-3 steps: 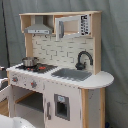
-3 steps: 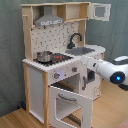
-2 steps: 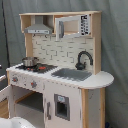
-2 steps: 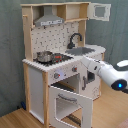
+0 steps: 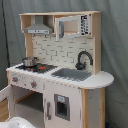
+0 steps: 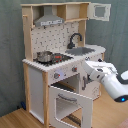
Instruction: Play with the kitchen
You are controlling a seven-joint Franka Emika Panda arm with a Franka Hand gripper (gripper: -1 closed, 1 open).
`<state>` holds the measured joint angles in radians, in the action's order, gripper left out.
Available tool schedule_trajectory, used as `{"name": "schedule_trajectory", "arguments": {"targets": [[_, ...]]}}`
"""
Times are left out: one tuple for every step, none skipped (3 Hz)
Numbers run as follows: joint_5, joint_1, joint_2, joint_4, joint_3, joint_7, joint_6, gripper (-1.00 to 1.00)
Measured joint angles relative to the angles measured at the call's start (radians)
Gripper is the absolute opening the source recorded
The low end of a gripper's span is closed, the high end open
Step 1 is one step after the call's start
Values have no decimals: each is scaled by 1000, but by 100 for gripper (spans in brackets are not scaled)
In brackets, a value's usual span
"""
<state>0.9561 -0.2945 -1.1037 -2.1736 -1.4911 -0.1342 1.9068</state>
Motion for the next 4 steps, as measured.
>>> {"name": "schedule_trajectory", "arguments": {"targets": [[77,0,-51,4,-18,2,48,100],[99,-16,-80,0,-7,4,149,100],[96,-50,-75,-34,6,4,258,100],[94,-67,-66,-69,24,0,358,100]]}}
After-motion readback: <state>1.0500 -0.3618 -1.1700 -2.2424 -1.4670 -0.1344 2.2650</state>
